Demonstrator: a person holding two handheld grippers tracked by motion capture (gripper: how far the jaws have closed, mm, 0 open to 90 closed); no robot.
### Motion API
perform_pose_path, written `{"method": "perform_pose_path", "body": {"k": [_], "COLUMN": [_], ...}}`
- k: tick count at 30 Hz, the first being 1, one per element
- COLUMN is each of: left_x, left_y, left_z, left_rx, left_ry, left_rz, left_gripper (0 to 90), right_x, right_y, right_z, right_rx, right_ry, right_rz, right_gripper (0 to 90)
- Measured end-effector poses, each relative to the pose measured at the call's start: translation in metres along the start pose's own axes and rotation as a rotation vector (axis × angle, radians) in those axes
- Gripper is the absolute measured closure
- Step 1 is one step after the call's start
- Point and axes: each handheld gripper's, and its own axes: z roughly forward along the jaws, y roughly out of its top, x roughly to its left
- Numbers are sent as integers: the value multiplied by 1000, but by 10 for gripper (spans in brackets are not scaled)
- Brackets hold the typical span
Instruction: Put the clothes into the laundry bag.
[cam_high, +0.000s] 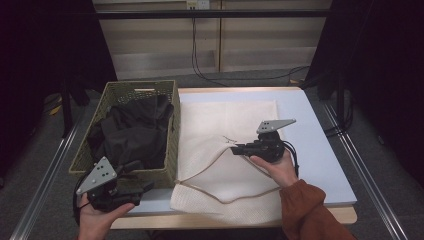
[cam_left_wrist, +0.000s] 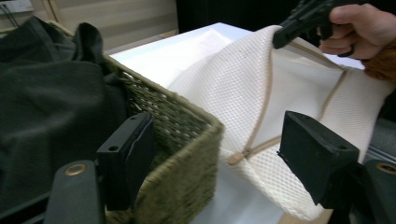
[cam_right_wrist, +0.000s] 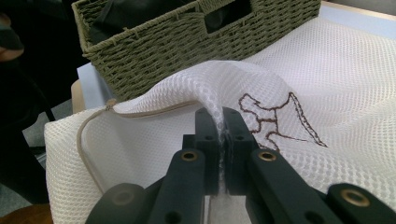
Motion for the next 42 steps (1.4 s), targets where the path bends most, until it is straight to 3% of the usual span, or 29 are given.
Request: {"method": "perform_pose_path", "body": {"k": [2, 7, 13, 17, 20, 23, 30, 36, 38, 42], "left_x": [8, 29, 38, 50, 57, 60, 86, 108, 114, 122], "left_y": [4, 15, 30, 40, 47, 53, 54, 56, 54, 49], "left_z": [2, 6, 10, 18, 20, 19, 27, 34, 38, 46], "left_rx": [9, 18, 29, 77, 75, 72, 126, 133, 149, 208], "left_ry": [28, 52, 75, 90, 55, 97, 128, 169, 188, 181], "left_rz": [8, 1, 35, 36, 10, 39, 3, -38, -54, -58], "left_gripper": [244, 220, 194, 155, 138, 133, 119, 112, 105, 75], "right_x": [0, -1, -1, -1, -1, -2, -1, -2, -2, -2], "right_y": [0, 0, 0, 0, -1, -1, -1, -1, -1, -2], "right_z": [0, 1, 1, 2, 2, 3, 2, 3, 3, 3], "right_rx": [3, 4, 5, 8, 11, 15, 16, 19, 21, 24], "right_ry": [2, 0, 5, 5, 5, 8, 2, 8, 7, 9], "right_rz": [0, -1, 0, -1, 2, 0, 2, 6, 5, 5], "right_gripper": [875, 874, 872, 872, 870, 871, 872, 872, 871, 871]}}
